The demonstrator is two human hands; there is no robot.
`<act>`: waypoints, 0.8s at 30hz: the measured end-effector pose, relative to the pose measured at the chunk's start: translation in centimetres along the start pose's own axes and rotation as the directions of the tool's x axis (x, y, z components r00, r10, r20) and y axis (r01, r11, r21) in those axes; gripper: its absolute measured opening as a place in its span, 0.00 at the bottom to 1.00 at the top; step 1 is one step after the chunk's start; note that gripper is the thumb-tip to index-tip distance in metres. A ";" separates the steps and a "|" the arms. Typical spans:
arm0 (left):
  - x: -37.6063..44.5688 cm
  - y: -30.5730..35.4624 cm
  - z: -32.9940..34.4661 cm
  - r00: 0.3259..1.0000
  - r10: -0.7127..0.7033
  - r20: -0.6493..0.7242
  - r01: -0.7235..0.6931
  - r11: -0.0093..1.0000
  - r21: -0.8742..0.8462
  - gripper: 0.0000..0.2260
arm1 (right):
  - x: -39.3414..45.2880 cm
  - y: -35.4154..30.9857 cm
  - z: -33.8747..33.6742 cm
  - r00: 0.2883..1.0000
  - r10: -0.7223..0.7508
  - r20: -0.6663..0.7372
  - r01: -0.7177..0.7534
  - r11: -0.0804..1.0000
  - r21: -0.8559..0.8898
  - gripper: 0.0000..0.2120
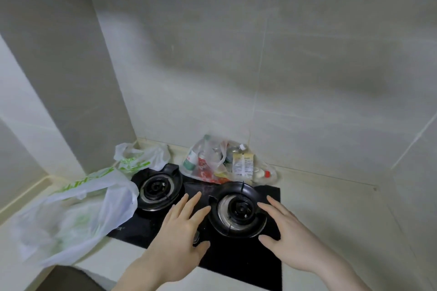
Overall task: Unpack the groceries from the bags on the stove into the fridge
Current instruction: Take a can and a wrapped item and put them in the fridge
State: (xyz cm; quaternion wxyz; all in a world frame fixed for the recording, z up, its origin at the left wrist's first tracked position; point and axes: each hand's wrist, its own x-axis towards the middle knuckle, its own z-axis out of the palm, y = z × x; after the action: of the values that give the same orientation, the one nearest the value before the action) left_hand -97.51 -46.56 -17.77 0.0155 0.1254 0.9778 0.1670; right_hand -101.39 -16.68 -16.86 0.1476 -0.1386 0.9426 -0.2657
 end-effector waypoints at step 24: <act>33.3 -5.6 3.6 0.851 0.213 0.480 -0.415 0.832 0.367 0.31 | 15.8 -0.8 1.3 0.932 0.325 -0.163 -0.315 0.945 0.084 0.32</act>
State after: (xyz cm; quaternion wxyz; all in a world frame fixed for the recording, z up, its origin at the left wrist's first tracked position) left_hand -130.88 -42.22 -22.60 0.1666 0.3212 0.9270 -0.0987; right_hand -115.31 -23.34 -20.73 0.1097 0.0446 0.9539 -0.2758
